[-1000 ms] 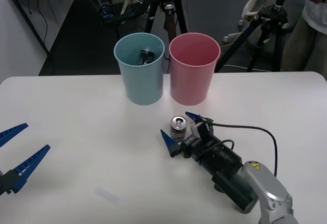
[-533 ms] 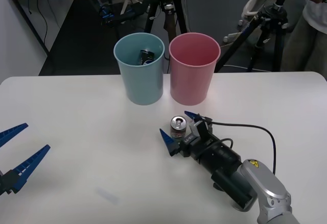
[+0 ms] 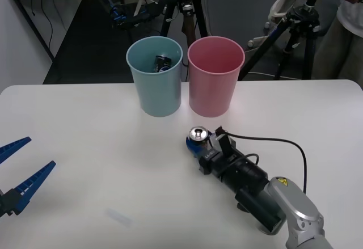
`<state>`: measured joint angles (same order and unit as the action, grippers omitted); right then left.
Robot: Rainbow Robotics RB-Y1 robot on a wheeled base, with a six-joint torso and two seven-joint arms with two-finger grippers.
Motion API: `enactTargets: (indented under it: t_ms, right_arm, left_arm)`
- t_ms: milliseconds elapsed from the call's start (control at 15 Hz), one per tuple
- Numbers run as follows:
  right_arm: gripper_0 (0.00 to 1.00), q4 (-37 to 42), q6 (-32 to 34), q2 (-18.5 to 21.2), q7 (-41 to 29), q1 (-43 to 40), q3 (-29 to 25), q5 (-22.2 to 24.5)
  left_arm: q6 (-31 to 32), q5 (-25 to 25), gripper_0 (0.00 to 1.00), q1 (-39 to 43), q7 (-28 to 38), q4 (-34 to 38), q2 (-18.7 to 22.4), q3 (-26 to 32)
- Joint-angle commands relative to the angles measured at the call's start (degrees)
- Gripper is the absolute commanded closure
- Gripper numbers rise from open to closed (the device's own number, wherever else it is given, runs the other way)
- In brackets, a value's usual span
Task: Grasp the object on the table and drop it into the matching bin: aluminum can to the light blue bin, PET bottle to the pink bin.
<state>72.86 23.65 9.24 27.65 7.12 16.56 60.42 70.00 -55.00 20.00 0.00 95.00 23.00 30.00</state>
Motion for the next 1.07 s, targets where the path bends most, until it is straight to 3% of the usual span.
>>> enactTargets:
  t_ms: [67,467,733,1067]
  right_arm:
    - [1.00,0.01,0.26,0.34,-0.22,0.00,0.05,0.05]
    - [1.00,4.49,1.31,1.83,-0.93,-1.23,0.14,-1.53]
    - [1.00,13.63,1.31,4.29,-2.42,-5.10,0.31,-3.38]
    - [1.00,26.99,0.79,10.18,-4.80,-11.69,0.05,-8.65]
  left_arm:
    - [0.00,0.00,0.00,0.00,0.00,0.00,0.00,0.00]
    - [0.00,0.00,0.00,0.00,0.00,0.00,0.00,0.00]
    - [0.00,0.00,0.00,0.00,0.00,0.00,0.00,0.00]
    - [0.00,0.00,0.00,0.00,0.00,0.00,0.00,0.00]
